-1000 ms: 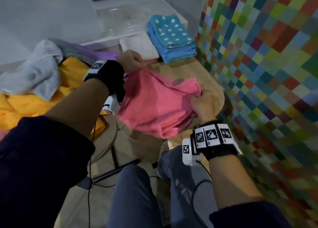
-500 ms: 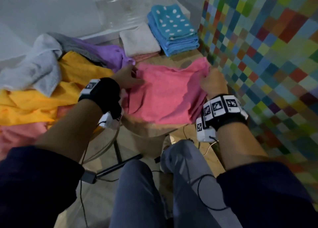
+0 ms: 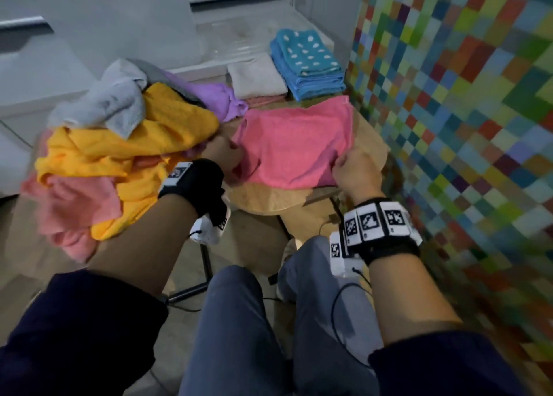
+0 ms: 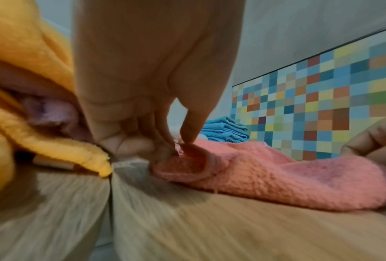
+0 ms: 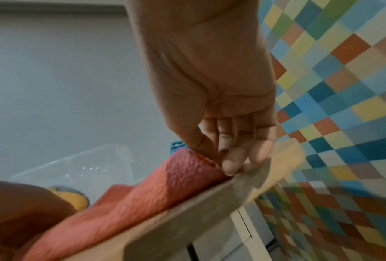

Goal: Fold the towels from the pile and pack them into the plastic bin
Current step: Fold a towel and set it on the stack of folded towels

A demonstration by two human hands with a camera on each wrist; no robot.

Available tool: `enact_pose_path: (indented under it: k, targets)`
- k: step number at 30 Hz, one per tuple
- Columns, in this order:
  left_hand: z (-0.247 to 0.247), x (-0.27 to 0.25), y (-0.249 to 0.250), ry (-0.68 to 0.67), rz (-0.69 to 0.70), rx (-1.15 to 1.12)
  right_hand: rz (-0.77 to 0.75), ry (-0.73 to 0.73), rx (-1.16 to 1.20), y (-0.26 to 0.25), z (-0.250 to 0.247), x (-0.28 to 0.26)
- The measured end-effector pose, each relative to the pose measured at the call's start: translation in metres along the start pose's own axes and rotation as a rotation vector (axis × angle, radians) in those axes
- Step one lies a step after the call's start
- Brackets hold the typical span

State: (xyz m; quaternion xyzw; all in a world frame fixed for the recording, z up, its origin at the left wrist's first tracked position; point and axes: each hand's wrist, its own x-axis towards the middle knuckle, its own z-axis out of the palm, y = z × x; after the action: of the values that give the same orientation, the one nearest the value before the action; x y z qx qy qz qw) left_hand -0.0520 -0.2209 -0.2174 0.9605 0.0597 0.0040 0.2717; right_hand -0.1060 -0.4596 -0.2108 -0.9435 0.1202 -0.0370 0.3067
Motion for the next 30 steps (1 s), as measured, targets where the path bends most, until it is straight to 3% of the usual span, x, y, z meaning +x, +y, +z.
enact_pose_path:
  k: [4, 6, 10, 14, 19, 23, 30]
  targets:
    - [0.009, -0.014, 0.001, -0.061, -0.024, 0.04, -0.055, 0.044, 0.05, 0.002, 0.011, -0.014]
    - [0.012, -0.018, 0.003, -0.07, 0.014, 0.055, -0.152, 0.002, 0.098, 0.002, 0.014, -0.014]
    - [0.007, -0.026, 0.015, 0.035, 0.079, -0.021, -0.29, -0.004, 0.187, -0.001, 0.014, -0.018]
    - [0.005, -0.022, 0.019, -0.001, 0.1, -0.352, -0.207, 0.062, 0.31, 0.0, 0.019, -0.014]
    - [0.011, -0.016, 0.002, 0.069, 0.027, -0.275, -0.008, 0.023, 0.42, 0.004, 0.024, -0.012]
    - [0.015, -0.014, -0.013, 0.051, -0.066, -0.376, 0.083, -0.084, 0.43, 0.014, 0.02, -0.011]
    - [0.02, -0.021, -0.023, 0.09, -0.031, -0.449, 0.119, 0.158, 0.303, 0.022, 0.008, -0.014]
